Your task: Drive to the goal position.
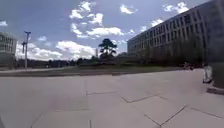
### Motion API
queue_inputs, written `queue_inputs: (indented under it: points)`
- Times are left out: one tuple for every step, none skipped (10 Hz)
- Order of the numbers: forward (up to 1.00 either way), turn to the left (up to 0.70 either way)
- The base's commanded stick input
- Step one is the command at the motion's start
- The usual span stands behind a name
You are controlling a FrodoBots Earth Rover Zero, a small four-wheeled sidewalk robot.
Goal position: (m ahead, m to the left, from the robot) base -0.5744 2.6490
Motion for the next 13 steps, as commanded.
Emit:
queue_inputs:
  points:
    - [0.70,0.00]
    - [0.70,0.00]
    - [0.70,0.00]
    - [0.70,0.00]
    - [0.70,0.00]
    - [0.70,0.00]
    - [0.70,0.02]
    - [0.70,0.35]
    - [0.70,0.35]
    - [0.70,0.35]
    - [0.70,0.35]
    - [0.70,0.35]
    - [0.70,0.35]
